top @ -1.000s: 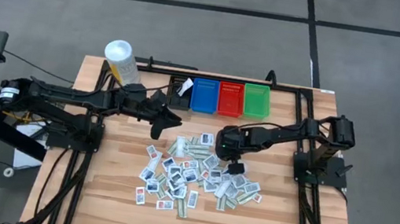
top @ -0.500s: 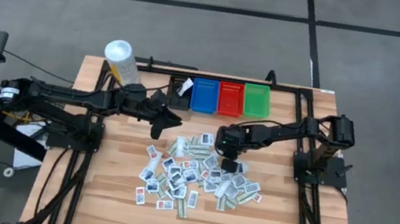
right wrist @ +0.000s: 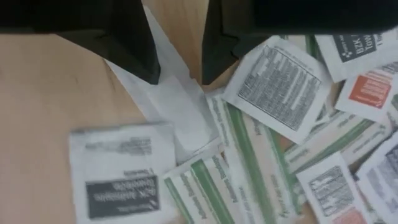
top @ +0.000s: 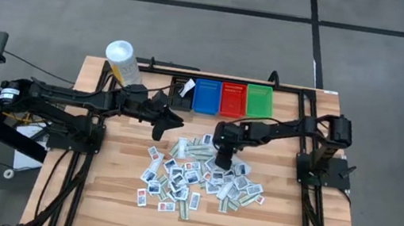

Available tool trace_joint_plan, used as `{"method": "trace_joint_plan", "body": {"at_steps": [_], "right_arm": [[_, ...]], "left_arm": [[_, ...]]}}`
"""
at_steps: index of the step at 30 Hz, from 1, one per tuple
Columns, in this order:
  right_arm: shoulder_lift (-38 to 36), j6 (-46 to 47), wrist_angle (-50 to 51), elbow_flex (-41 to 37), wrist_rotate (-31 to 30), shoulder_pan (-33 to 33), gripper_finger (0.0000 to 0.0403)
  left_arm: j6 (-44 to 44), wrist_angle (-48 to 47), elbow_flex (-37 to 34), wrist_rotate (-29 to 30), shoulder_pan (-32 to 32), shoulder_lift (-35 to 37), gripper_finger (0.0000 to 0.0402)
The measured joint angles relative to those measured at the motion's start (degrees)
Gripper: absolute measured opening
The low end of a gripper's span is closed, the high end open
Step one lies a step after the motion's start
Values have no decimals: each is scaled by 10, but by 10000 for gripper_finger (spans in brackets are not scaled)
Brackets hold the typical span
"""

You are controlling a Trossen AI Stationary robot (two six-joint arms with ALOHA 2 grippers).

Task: Pick & Place First Aid Supplies
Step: Put the green bandage pack in the black bin

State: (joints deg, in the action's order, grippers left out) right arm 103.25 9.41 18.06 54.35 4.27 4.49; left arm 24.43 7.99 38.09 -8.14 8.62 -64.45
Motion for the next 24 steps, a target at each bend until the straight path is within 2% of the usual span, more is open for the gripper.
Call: {"method": "trace_joint_plan", "body": {"at_steps": [4, 11, 16, 24], "right_arm": [[3, -48, 12, 25, -4, -7, 148], [1, -126, 37, 46, -49, -7, 178], [1, -184, 50, 44, -73, -7, 183], [7, -262, 47, 19, -73, -7, 174]], "left_arm": [[-1, 0, 0, 0, 0, 0, 104], [-1, 0, 0, 0, 0, 0, 104], [-1, 0, 0, 0, 0, 0, 104], [-1, 0, 0, 0, 0, 0, 104]]}}
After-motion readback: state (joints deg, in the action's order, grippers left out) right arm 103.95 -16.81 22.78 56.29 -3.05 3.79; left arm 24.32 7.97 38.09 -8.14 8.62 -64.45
